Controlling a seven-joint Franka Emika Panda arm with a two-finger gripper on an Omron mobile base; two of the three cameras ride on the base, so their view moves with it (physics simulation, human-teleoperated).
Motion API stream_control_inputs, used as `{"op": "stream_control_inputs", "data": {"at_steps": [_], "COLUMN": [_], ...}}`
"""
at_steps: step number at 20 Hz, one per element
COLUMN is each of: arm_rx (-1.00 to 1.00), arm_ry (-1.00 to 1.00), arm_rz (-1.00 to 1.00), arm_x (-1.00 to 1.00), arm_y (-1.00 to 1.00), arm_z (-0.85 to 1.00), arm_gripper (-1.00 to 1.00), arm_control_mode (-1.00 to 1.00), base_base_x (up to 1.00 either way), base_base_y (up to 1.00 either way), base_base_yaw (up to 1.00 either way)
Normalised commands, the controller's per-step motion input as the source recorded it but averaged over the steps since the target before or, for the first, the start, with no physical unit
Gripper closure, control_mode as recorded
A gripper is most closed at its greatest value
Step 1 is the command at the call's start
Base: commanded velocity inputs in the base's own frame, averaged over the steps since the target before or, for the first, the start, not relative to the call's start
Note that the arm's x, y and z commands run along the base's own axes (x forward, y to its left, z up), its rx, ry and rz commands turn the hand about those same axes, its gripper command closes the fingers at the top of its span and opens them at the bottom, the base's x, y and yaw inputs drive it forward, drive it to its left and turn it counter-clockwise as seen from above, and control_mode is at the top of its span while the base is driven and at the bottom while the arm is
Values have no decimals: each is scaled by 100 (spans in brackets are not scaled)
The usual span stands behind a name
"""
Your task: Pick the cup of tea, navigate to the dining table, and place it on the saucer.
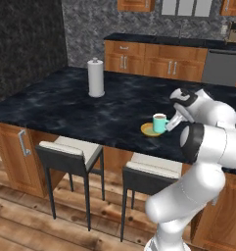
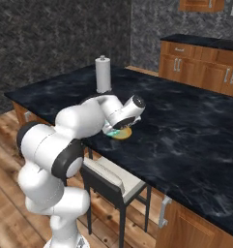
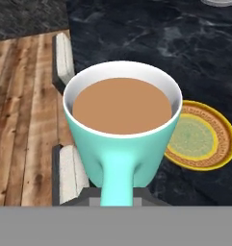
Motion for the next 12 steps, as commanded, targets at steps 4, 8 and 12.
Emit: {"op": "stream_control_inputs", "data": {"at_steps": [4,8,12], "arm_rx": [0,0,0], "arm_ry": [0,0,0], "arm_rz": [0,0,0], "arm_x": [22,32,6], "arm_y": [0,0,0], "arm_z": [0,-11,-31], "arm_gripper": [100,100,100], "arm_control_mode": [-100,-100,-100], "base_base_x": [0,0,0], "base_base_y": [0,0,0], "base_base_yaw": [0,0,0]}}
